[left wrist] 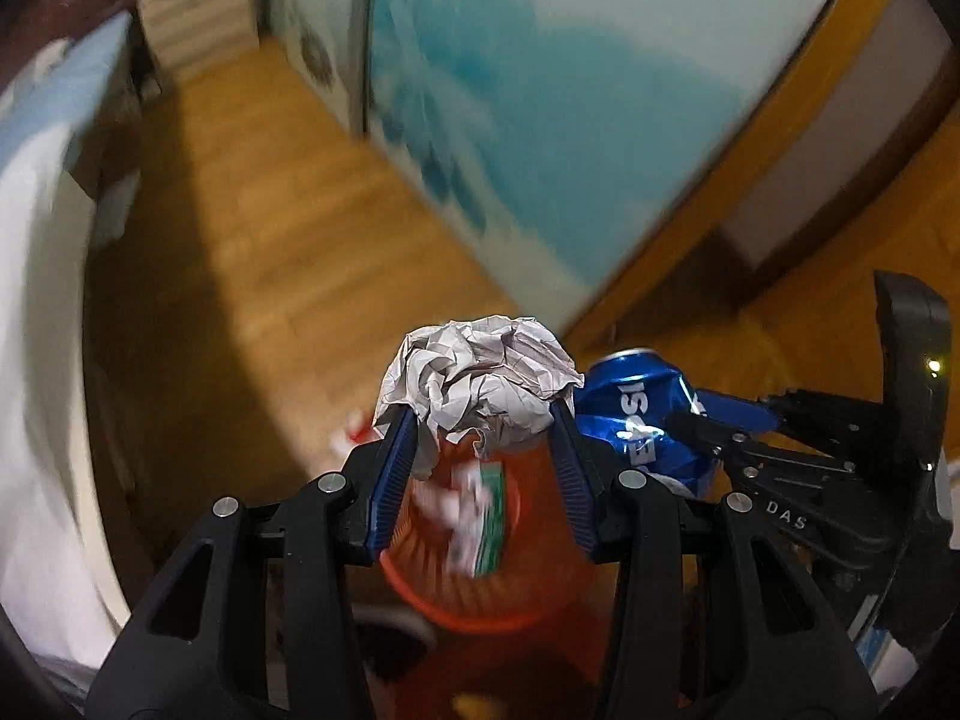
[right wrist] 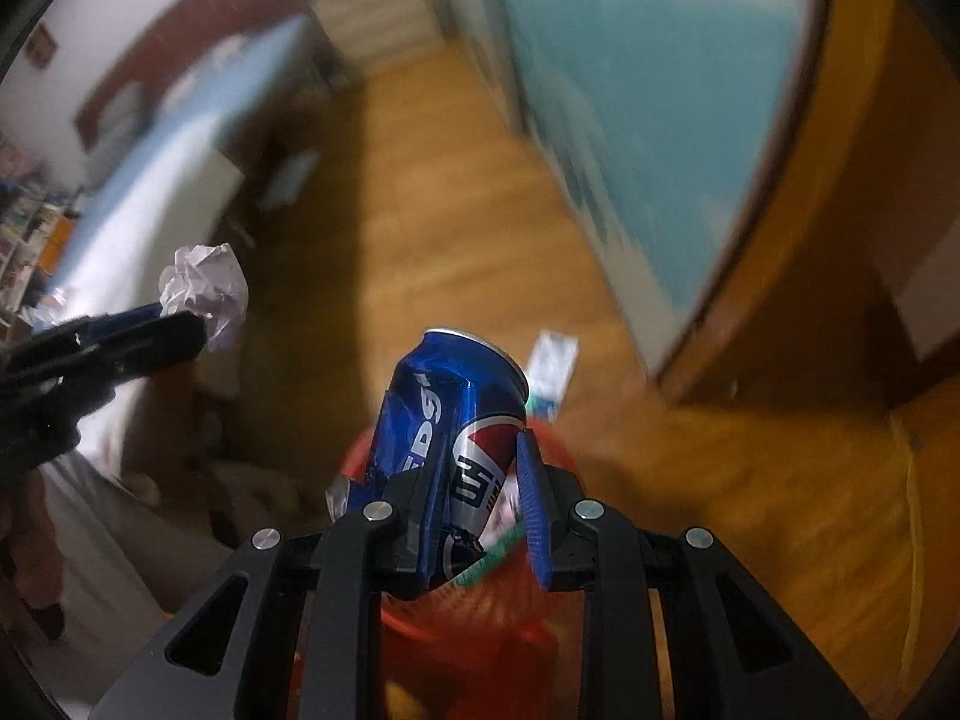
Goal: Collect trash
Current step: 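Carry the paper ball and Pepsi can to the red wastebasket and release both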
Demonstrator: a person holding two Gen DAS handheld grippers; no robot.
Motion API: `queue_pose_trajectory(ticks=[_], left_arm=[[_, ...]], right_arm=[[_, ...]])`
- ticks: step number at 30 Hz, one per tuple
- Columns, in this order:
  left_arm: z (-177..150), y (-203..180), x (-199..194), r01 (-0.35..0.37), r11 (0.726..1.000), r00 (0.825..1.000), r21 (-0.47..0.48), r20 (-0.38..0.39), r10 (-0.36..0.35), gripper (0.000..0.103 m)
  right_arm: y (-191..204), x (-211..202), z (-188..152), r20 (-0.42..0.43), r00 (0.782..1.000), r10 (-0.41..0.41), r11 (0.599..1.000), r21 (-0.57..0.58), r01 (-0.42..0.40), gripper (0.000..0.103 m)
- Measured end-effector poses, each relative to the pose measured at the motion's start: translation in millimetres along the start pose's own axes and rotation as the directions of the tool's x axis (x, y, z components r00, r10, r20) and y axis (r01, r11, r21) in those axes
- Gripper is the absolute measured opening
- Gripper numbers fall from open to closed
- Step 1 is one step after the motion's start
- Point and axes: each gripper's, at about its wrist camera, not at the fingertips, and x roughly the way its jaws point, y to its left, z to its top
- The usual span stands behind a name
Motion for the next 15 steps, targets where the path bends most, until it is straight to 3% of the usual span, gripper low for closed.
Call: queue_pose_trajectory(ticks=[4,12,15], left_arm=[[-8,-17,24,-0.028,0.996,0.997,0.084,-0.075,0.035,0.045],[-12,-23,34,-0.026,0.996,0.990,0.084,-0.134,0.037,0.045],[-8,-22,33,-0.042,0.997,0.991,0.065,-0.127,0.050,0.056]], right_arm=[[-10,28,-19,-0.055,0.998,0.006,0.999,0.045,-0.004,0.024],[3,45,-28,-0.059,0.998,0.034,0.998,0.053,-0.031,0.025],[4,46,-28,-0.072,0.997,0.012,0.998,0.055,-0.008,0.027]])
